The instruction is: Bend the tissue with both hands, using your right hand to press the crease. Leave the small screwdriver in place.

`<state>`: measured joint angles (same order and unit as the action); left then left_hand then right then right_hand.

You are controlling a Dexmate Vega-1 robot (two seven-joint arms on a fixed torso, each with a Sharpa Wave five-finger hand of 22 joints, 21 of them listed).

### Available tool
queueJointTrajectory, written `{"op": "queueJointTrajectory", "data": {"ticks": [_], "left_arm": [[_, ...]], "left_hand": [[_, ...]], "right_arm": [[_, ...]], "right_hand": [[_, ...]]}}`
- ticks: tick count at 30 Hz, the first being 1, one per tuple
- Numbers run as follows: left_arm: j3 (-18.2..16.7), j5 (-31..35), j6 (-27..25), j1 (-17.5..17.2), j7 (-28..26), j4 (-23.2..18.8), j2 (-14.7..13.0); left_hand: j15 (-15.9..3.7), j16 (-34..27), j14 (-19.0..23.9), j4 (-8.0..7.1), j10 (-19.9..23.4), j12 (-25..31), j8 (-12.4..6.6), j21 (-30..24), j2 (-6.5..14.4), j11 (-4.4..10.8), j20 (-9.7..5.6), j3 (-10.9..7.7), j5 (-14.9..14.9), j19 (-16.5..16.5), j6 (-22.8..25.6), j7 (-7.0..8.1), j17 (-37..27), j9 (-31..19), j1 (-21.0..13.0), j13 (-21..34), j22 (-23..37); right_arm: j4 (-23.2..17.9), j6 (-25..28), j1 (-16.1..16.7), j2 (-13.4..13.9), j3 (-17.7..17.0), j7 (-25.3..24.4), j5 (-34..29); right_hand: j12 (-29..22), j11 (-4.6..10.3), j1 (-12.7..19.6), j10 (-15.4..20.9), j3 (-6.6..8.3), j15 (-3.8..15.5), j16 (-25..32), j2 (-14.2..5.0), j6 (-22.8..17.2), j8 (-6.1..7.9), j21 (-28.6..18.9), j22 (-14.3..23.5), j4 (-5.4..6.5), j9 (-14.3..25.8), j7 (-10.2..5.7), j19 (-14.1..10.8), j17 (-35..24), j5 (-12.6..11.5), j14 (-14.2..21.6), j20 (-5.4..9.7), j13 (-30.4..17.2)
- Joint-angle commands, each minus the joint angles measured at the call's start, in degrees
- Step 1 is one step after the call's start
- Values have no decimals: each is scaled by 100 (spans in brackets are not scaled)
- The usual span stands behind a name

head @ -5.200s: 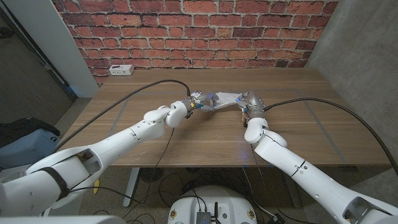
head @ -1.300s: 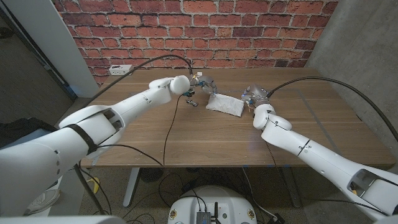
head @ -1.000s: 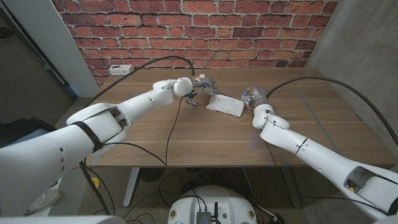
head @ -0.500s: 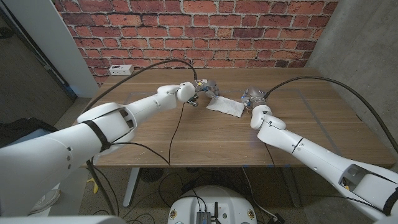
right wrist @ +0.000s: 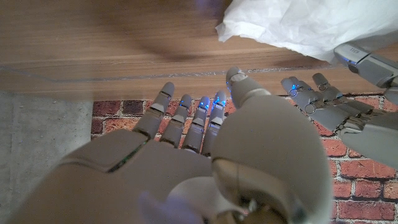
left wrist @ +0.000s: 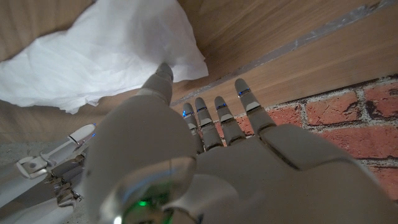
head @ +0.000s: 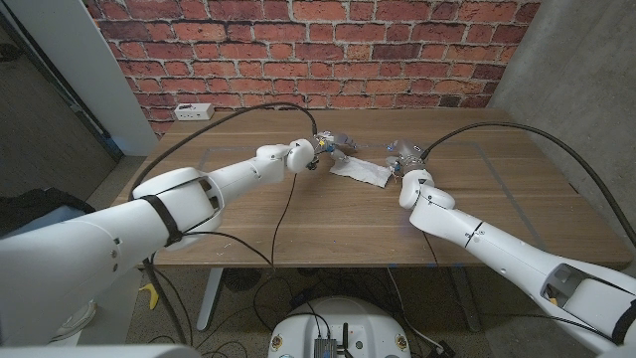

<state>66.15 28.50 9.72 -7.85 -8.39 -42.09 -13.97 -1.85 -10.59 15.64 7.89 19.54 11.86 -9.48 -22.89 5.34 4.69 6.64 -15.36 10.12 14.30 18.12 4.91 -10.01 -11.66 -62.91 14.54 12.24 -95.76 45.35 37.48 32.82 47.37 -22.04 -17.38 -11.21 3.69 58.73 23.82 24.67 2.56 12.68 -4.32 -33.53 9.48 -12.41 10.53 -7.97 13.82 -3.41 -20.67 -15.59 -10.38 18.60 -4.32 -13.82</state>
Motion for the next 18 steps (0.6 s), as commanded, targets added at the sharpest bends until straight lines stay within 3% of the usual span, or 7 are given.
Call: {"op": "queueJointTrajectory", "data": {"ticks": [1, 2, 5, 10, 14, 18], "left_arm": [[-81, 195, -132, -335, -776, -717, -374], [-122, 207, -119, -385, -845, -849, -448], [-295, 137, 10, -551, -1031, -1118, -613], [-577, -65, 272, -772, -1060, -1428, -818], [-754, -75, 248, -954, -949, -1869, -1040], [-898, -180, 346, -1047, -618, -2105, -1196]], "left_hand": [[-18, -40, 27, -84, -3, 20, -54, 17, 40, -24, -1, 85, 7, -55, -160, 143, -41, 30, 211, 16, 2], [-18, -51, 45, -109, 30, 42, -109, 15, 50, 5, 9, 110, 10, -60, -61, 235, -44, 40, 264, 14, 0], [-104, -104, 172, -258, 186, 120, -213, -17, 214, -10, -3, 124, 18, -13, 217, 309, -69, 64, 490, 8, -3], [-155, -127, 261, -427, 298, 169, -284, -48, 385, -47, -57, 120, 8, 24, 526, 337, -91, 77, 740, -2, -4], [-175, -137, 369, -523, 474, 230, -376, -60, 426, -86, -78, 104, 20, 8, 946, 355, -82, 87, 927, -24, -5], [-329, -162, 686, -520, 899, 347, -502, -97, 379, -69, -64, 17, 40, 26, 1749, 101, -46, 106, 1096, -83, -10]], "right_arm": [[-249, -63, 220, 62, -89, -322, -98], [-289, -112, 268, 73, -116, -387, -109], [-408, -204, 399, 90, -192, -555, -144], [-642, -359, 625, 134, -351, -706, -116], [-994, -258, 693, 311, -409, -328, 21], [-1297, -51, 694, 472, -326, 2, -2]], "right_hand": [[-14, -44, -83, 43, -57, 354, 43, -60, 16, 46, -11, 18, 23, -27, 0, -29, -37, -43, 13, -28, -17], [-34, -49, -93, 79, -77, 379, 71, -75, -52, 93, -23, 19, 25, -45, 43, -58, -46, -43, 47, -13, -14], [-70, -97, -175, 159, -118, 393, 122, -157, -125, 139, -50, 21, 91, -75, 50, -124, -76, -35, 96, 12, -9], [-122, -131, -371, 285, -228, 389, 205, -217, -223, 185, -81, 24, 204, -119, 88, -204, -112, -9, 210, 18, -4], [-133, -143, -468, 314, -278, 391, 239, -234, -244, 192, -87, 25, 255, -135, 97, -224, -126, -4, 264, 10, -2], [-115, -159, -473, 267, -298, 382, 230, -235, -135, 150, -84, 25, 238, -148, 85, -219, -129, -8, 226, 9, 0]]}}
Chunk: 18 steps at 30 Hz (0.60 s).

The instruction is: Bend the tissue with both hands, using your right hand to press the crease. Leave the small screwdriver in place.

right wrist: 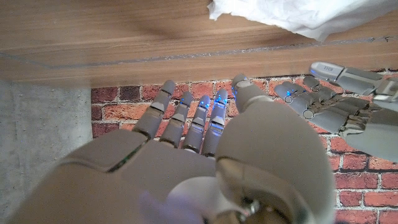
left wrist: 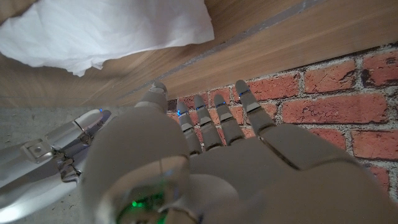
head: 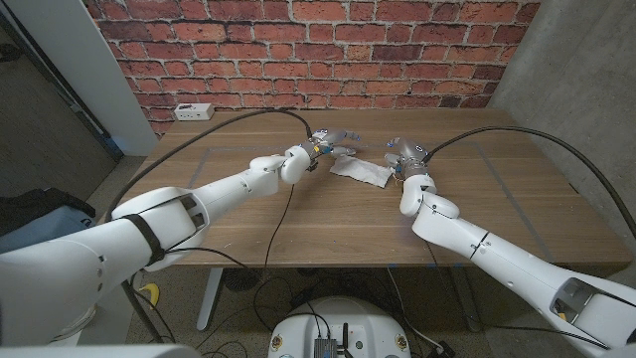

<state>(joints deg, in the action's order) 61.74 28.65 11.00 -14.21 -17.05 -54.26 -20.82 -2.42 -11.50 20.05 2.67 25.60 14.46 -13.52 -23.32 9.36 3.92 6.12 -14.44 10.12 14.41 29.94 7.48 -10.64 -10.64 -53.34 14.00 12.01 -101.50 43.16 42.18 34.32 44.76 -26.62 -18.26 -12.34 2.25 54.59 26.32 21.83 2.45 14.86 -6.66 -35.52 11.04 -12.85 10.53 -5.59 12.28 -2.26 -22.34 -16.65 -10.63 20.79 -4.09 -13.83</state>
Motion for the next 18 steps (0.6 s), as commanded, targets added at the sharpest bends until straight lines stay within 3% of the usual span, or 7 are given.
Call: {"op": "queueJointTrajectory", "data": {"ticks": [1, 5, 8, 13, 18], "left_arm": [[-495, -254, 220, -424, 388, -927, -535], [-633, -542, 336, -443, 902, -912, -571], [-698, -668, 421, -450, 1188, -894, -606], [-775, -615, 341, -522, 1367, -1043, -724], [-842, -699, 351, -560, 1653, -1071, -798]], "left_hand": [[-292, -80, 312, -17, 340, 95, -106, -60, -38, -1, -12, -69, 33, 21, 677, -223, 19, 7, 202, -40, 11], [-249, -124, 558, -94, 480, 111, -87, -76, -12, -50, 64, -83, 40, 33, 900, -494, 17, 16, 391, -76, 8], [-175, -101, 598, -169, 419, 55, -22, -95, -15, -194, 104, -77, 47, 71, 930, -665, 16, 20, 559, -103, 4], [-182, -82, 651, -267, 529, 60, -12, -115, -46, -188, 109, -35, 34, 132, 1100, -806, 24, 24, 780, -138, -10], [-172, -59, 799, -386, 857, 111, 4, -155, -4, -217, 58, -51, 32, 273, 1383, -945, 52, 28, 1054, -196, -38]], "right_arm": [[-804, 211, 214, 380, -40, 571, 89], [-1056, 398, 239, 486, -13, 823, 135], [-1204, 569, 249, 529, 49, 937, 114], [-1436, 792, 251, 634, 159, 1148, 100], [-1592, 1080, 218, 675, 324, 1318, 66]], "right_hand": [[3, -17, -75, 3, -32, 372, -1, 13, 103, -18, -37, 25, -4, 1, -17, -45, -22, 19, -28, -12, 1], [12, -102, -117, -23, -82, 351, -10, 60, 123, -17, -31, 25, -13, -11, 2, -35, -17, 22, -55, -35, 2], [11, -113, -146, -22, -108, 339, -17, 78, 124, -12, -29, 25, -13, -18, 15, -33, -16, 21, -77, -44, 3], [37, -164, -256, -96, -195, 279, -54, 176, 191, -25, -17, 24, -5, -35, 32, -12, 1, 20, -144, -80, 7], [73, -101, -298, -204, -223, 232, -106, 251, 345, -59, -2, 24, -34, -51, 31, 19, 32, -8, -209, -107, 10]]}}
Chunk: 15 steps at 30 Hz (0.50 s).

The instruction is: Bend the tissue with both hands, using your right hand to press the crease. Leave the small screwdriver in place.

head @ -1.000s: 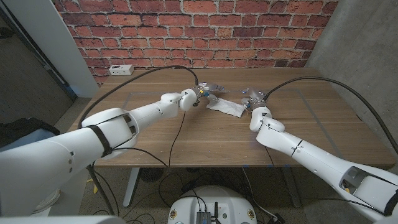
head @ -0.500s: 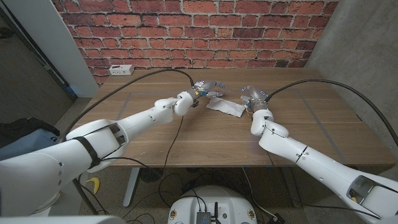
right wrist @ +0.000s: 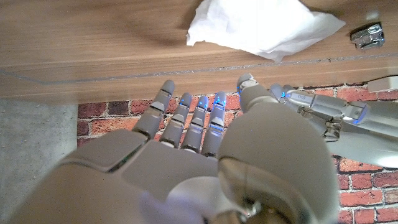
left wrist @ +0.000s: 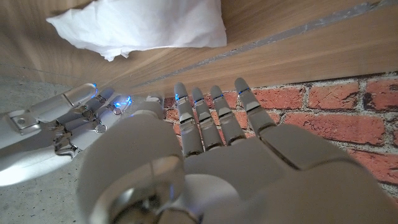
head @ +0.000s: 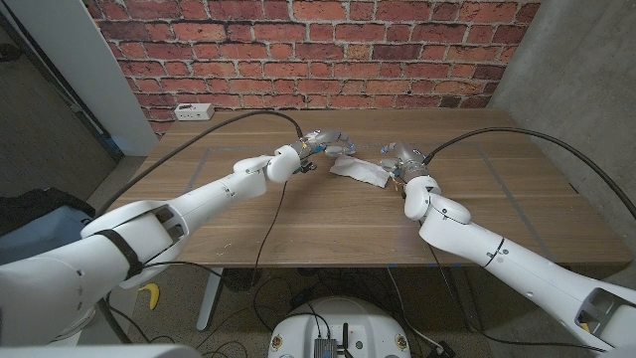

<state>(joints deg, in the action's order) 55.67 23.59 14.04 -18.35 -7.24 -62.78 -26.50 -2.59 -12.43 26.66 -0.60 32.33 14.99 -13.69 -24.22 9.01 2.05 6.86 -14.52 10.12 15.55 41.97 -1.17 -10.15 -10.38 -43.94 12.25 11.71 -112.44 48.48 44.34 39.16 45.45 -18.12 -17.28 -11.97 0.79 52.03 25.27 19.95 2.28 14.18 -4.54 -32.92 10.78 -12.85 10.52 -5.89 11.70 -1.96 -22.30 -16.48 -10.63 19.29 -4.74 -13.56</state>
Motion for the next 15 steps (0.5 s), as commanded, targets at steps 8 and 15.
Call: {"op": "queueJointTrajectory", "data": {"ticks": [8, 15], "left_arm": [[-297, -193, 38, -210, 893, -324, -301], [-200, 4, -124, -135, 1172, -388, -306]], "left_hand": [[-119, 65, 202, -121, 269, 37, 59, -79, 58, -97, -3, -84, 31, 218, 286, -183, 12, 4, 259, -51, -21], [-120, 272, -519, -228, -339, -340, 373, 190, -38, 25, -42, -149, 24, -271, -401, -59, 20, 10, 722, -109, -72]], "right_arm": [[-507, 968, -291, 211, 676, 821, -131], [-431, 1073, -441, 214, 869, 916, -158]], "right_hand": [[77, 90, 16, -247, -32, 246, -151, 148, 322, -56, 20, 22, -126, -16, -94, 57, 84, -73, -234, -63, -6], [128, 119, 60, -461, -57, 246, -212, 184, 565, -75, 52, 17, -186, -29, -166, 128, 126, -117, -394, -46, 8]]}}
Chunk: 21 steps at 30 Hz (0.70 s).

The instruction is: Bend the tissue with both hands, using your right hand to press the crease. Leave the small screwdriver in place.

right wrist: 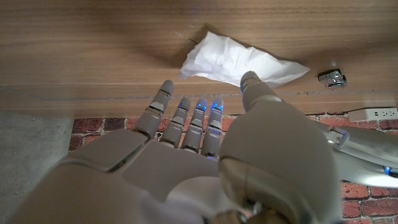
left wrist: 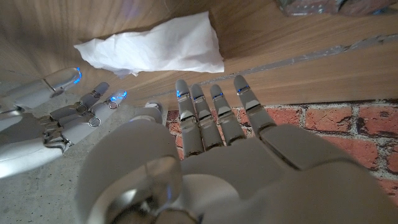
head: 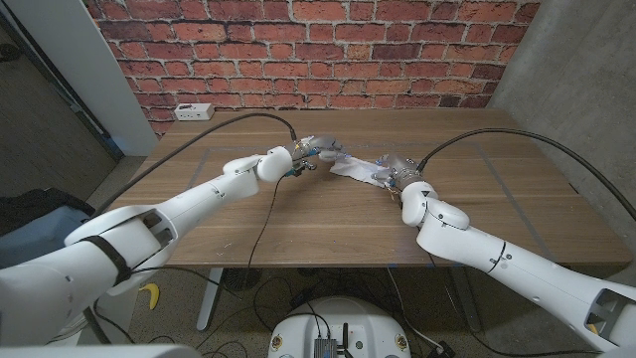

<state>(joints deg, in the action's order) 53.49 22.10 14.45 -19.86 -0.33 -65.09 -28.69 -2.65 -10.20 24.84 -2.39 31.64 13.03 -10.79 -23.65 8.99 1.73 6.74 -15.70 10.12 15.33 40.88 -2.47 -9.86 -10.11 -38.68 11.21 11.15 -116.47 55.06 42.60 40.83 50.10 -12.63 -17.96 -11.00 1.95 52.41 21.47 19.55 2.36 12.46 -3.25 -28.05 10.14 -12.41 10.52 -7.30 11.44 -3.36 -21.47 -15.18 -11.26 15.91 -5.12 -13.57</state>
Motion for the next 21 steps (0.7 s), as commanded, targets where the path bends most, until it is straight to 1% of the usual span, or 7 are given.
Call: {"op": "queueJointTrajectory", "data": {"ticks": [1, 2, 5, 11, 16, 19, 21], "left_arm": [[46, 211, -220, 34, 532, -187, -90], [69, 242, -263, 54, 599, -201, -84], [140, 296, -377, 120, 828, -198, -49], [271, 384, -605, 253, 1225, -170, 15], [287, 371, -586, 279, 1260, -129, 31], [286, 339, -526, 286, 1266, -96, 37], [286, 309, -496, 292, 1300, -84, 37]], "left_hand": [[-104, 57, -471, -65, -366, -181, 106, 169, -47, 87, -43, -32, 28, -303, -446, 114, -9, -15, 265, -9, -21], [-103, 56, -629, -89, -459, -205, 103, 222, -59, 58, -65, -30, 31, -386, -569, 149, -8, -13, 360, -12, -26], [-105, 58, -797, -152, -562, -221, 103, 301, -85, 61, -96, 6, 33, -523, -702, 167, -11, -12, 521, -15, -32], [-86, 40, -1135, -375, -866, -249, 127, 476, -103, 63, -157, 120, 73, -753, -1299, 293, -9, -3, 1014, -32, -46], [-63, 45, -1233, -399, -947, -251, 127, 528, -100, 56, -162, 128, 86, -830, -1425, 308, -5, -1, 1090, -36, -49], [-58, 38, -1244, -409, -937, -235, 120, 538, -97, 28, -153, 130, 91, -833, -1459, 322, -4, -1, 1120, -36, -49], [-51, 31, -1239, -415, -932, -227, 111, 539, -95, 32, -132, 131, 93, -823, -1463, 321, -3, -1, 1138, -37, -49]], "right_arm": [[-15, 423, -295, 55, 434, 399, -88], [7, 467, -325, 39, 466, 417, -95], [72, 543, -431, 29, 592, 496, -125], [249, 588, -547, -22, 745, 529, -142], [455, 622, -612, -103, 922, 382, -309], [642, 724, -688, -198, 1108, 275, -515], [801, 790, -730, -278, 1244, 157, -689]], "right_hand": [[38, 25, 14, -112, -24, 238, -44, 59, 96, -9, 9, 17, -43, -5, -41, 49, -1, -58, -70, -8, 10], [39, 23, 12, -124, -28, 231, -46, 59, 105, -8, 14, 17, -43, -5, -40, 60, 1, -60, -79, -2, 11], [38, 25, 6, -174, -49, 186, -63, 61, 192, -10, 28, 15, -45, -10, -51, 96, 10, -75, -153, -1, 17], [64, 56, 66, -365, -64, 174, -96, 61, 380, -15, 46, 10, -88, -18, -99, 146, 41, -112, -291, 17, 30], [41, 65, 248, -407, -8, 193, -90, 35, 429, 15, 45, 7, -184, -23, -132, 147, 76, -156, -299, 42, 41], [-72, 125, 503, -184, 63, 302, -12, -1, 257, 112, 1, 5, -259, -32, -180, 37, 125, -209, -131, 103, 59], [-141, 182, 692, 17, 123, 482, 126, -96, 49, 183, -44, 7, -259, -40, -187, -91, 116, -237, 156, 176, 73]]}}
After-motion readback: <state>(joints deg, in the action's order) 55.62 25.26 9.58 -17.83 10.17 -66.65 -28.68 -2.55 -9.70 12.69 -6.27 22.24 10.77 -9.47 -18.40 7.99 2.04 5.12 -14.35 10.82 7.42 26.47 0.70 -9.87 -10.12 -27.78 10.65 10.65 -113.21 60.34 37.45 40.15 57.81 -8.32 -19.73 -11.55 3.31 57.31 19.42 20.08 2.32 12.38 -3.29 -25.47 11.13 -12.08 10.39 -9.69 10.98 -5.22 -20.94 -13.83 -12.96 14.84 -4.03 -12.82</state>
